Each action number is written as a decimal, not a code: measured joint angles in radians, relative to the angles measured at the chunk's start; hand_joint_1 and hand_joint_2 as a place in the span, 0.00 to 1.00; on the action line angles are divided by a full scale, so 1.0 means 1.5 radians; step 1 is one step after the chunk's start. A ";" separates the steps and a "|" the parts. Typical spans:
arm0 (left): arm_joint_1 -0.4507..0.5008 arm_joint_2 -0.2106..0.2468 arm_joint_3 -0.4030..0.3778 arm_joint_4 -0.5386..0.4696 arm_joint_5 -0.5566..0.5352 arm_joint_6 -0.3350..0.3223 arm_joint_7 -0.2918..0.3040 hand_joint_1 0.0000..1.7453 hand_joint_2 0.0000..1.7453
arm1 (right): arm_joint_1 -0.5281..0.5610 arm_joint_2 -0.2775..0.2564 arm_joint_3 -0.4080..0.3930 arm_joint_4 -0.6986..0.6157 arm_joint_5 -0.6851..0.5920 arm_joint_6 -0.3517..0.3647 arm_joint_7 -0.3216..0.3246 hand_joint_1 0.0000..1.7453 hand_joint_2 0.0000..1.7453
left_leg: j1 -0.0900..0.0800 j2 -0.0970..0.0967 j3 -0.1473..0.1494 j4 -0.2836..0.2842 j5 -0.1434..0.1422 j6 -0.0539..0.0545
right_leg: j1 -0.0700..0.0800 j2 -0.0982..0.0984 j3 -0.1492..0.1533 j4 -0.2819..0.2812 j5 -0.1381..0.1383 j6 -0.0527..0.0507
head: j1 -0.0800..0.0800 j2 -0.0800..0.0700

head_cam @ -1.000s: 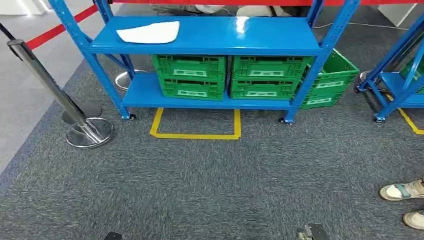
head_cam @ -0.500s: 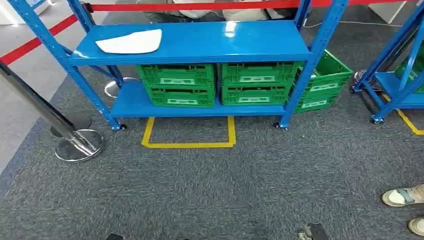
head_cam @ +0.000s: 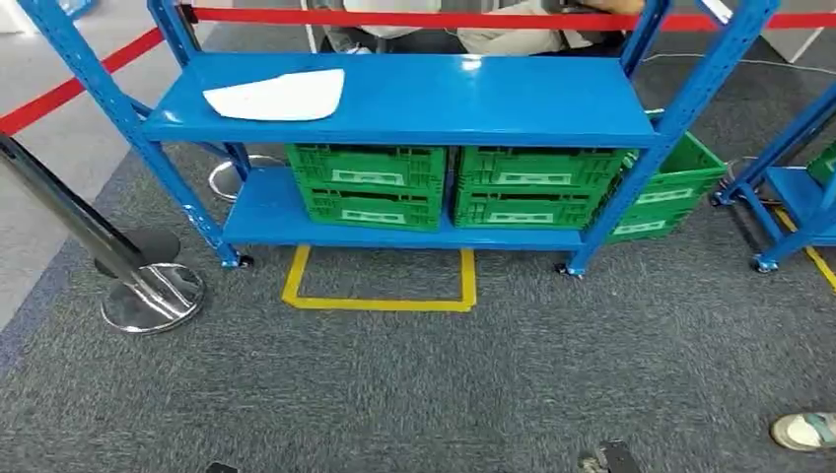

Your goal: Take the parts from the cabinet and place them on the table.

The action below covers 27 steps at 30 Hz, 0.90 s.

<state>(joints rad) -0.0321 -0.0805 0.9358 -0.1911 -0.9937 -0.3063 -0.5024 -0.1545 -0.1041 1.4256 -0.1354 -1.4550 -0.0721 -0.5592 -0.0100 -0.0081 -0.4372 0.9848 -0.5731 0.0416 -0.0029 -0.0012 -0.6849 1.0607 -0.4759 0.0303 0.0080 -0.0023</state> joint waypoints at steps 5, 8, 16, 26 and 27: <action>-0.011 0.001 0.000 0.001 0.003 0.001 0.000 0.00 0.00 | -0.004 0.000 0.001 0.001 0.000 0.000 0.000 0.00 0.00 | -0.005 -0.002 0.012 0.025 -0.004 -0.020 | -0.003 0.005 0.027 -0.020 0.028 -0.019 | -0.003 0.000; -0.016 -0.001 0.000 0.001 0.004 0.001 0.000 0.00 0.00 | -0.006 -0.001 0.001 0.001 0.000 0.000 0.000 0.00 0.00 | 0.003 0.000 -0.074 0.168 -0.007 -0.034 | -0.006 0.003 0.060 -0.035 0.011 -0.026 | -0.006 0.000; -0.012 0.000 0.000 0.002 0.006 0.003 0.000 0.00 0.00 | -0.008 0.000 0.002 0.001 0.001 0.000 0.002 0.00 0.00 | 0.017 0.002 -0.125 0.030 0.082 -0.046 | -0.012 0.011 0.124 -0.030 -0.043 -0.008 | -0.009 0.000; -0.015 -0.002 0.001 0.002 0.006 0.005 0.000 0.00 0.00 | -0.011 -0.001 0.003 0.001 0.002 0.000 0.002 0.00 0.00 | 0.013 -0.002 -0.119 0.027 0.077 -0.028 | -0.012 0.010 0.136 -0.049 -0.050 -0.023 | -0.006 0.000; -0.015 -0.002 0.001 0.002 0.006 0.005 0.000 0.00 0.00 | -0.011 -0.001 0.003 0.001 0.002 0.000 0.002 0.00 0.00 | 0.013 -0.002 -0.119 0.027 0.076 -0.026 | -0.012 0.010 0.138 -0.051 -0.051 -0.023 | -0.005 0.000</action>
<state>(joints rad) -0.0540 -0.0832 0.9369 -0.1884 -0.9842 -0.2991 -0.5020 -0.1716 -0.1049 1.4298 -0.1347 -1.4523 -0.0721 -0.5562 0.0090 -0.0114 -0.6151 1.0253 -0.4589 0.0022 -0.0207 0.0138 -0.4782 0.9842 -0.5517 -0.0035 0.0004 -0.0023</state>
